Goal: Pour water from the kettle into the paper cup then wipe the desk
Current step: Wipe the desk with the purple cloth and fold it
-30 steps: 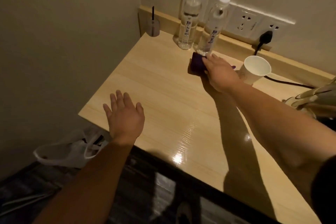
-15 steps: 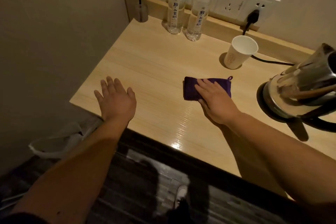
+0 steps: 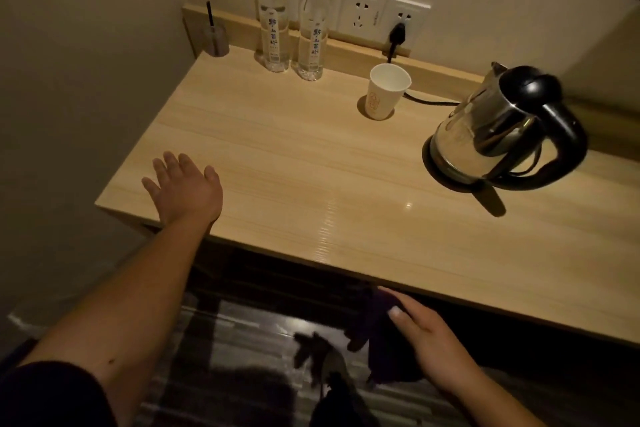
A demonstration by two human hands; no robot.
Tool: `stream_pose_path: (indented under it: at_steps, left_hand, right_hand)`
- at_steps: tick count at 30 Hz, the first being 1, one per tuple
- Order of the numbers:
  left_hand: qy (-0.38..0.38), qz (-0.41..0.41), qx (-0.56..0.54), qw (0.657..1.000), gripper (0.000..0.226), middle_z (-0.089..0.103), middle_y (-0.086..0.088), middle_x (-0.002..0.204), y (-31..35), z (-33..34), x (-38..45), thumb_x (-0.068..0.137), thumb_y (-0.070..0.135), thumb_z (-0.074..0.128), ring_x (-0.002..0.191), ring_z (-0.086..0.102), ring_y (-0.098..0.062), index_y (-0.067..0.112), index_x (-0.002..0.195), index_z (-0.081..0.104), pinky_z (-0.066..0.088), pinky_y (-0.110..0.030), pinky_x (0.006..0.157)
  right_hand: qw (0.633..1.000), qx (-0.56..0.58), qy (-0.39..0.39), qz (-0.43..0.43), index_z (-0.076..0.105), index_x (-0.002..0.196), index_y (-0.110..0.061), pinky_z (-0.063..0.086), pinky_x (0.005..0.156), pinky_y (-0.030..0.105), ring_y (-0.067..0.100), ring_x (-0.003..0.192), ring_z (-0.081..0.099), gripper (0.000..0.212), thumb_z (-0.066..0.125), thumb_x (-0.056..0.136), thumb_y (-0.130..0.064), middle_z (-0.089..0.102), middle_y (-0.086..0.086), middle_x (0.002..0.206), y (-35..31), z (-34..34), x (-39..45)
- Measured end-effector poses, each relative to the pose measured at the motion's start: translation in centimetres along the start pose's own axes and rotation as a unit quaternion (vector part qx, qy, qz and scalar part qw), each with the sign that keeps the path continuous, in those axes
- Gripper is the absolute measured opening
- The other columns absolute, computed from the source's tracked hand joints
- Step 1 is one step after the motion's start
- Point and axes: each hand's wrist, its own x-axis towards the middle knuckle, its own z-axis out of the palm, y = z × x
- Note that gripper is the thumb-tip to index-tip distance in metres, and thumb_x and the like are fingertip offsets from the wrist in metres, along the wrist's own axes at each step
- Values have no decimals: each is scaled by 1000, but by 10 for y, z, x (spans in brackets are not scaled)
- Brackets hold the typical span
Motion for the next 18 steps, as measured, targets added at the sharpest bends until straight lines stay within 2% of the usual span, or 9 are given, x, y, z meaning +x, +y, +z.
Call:
stream_pose_path:
  at_steps: [3, 5, 7, 10, 12, 13, 15, 17, 18]
  left_hand:
    - [3, -2, -1, 1000, 67, 8, -16, 160, 1, 0, 1, 99, 45, 18, 147, 3, -33, 3, 151, 16, 2, -54, 116]
    - [4, -4, 2, 1000, 67, 9, -16, 160, 1, 1, 1, 99, 45, 18, 147, 3, -32, 3, 151, 17, 2, -54, 116]
    - [8, -7, 5, 1000, 67, 10, -16, 160, 2, 1, 1, 99, 44, 18, 147, 4, -33, 2, 151, 18, 3, -54, 116]
    - [10, -12, 8, 1000, 66, 10, -16, 160, 2, 3, 3, 99, 44, 19, 147, 4, -32, 3, 151, 18, 3, -54, 116]
    - [13, -13, 12, 1000, 67, 11, -16, 160, 1, 5, 4, 99, 45, 20, 147, 5, -32, 3, 151, 19, 3, -54, 116]
    - [15, -13, 13, 1000, 67, 11, -16, 160, 1, 6, 4, 99, 45, 20, 147, 5, -32, 3, 151, 19, 3, -54, 115]
    - [19, -13, 17, 1000, 66, 13, -16, 160, 0, 8, 6, 99, 44, 21, 146, 7, -32, 3, 150, 22, 5, -54, 115]
    - [23, -17, 23, 999, 66, 15, -17, 159, 0, 10, 7, 98, 44, 22, 146, 8, -33, 2, 149, 24, 6, -55, 115]
    - [25, -19, 25, 999, 66, 15, -17, 159, 0, 10, 7, 98, 44, 22, 146, 9, -33, 2, 149, 24, 7, -55, 115]
  right_hand:
    - [936, 337, 41, 96, 63, 121, -14, 47, 97, 52, 32, 111, 63, 31, 49, 94, -21, 69, 16, 117, -25, -17, -4]
    - [910, 395, 76, 98, 59, 125, -12, 43, 100, 54, 33, 115, 60, 33, 46, 96, -21, 67, 18, 119, -50, -31, 1]
    - [917, 373, 120, 72, 62, 120, -15, 41, 102, 54, 32, 113, 61, 29, 46, 97, -24, 70, 14, 113, -77, -47, 20]
    - [960, 204, 186, -42, 65, 108, -26, 47, 96, 52, 29, 103, 66, 23, 45, 99, -30, 74, 7, 103, -121, -72, 68]
    - [958, -28, 237, -157, 61, 113, -31, 49, 95, 46, 25, 108, 62, 22, 45, 99, -30, 69, 1, 110, -138, -85, 113]
    - [923, -183, 258, -218, 54, 126, -30, 44, 100, 40, 21, 118, 55, 30, 46, 98, -25, 63, -1, 123, -141, -93, 140]
    - [810, -461, 225, -283, 36, 144, -22, 27, 113, 39, 21, 139, 34, 51, 51, 95, -14, 42, 3, 149, -140, -102, 198]
    - [739, -611, 138, -250, 28, 148, -20, 16, 117, 42, 25, 145, 18, 55, 48, 97, -14, 27, 5, 157, -125, -103, 244]
    - [725, -641, 105, -230, 26, 149, -20, 14, 117, 42, 26, 146, 15, 54, 45, 98, -17, 24, 5, 158, -115, -103, 258]
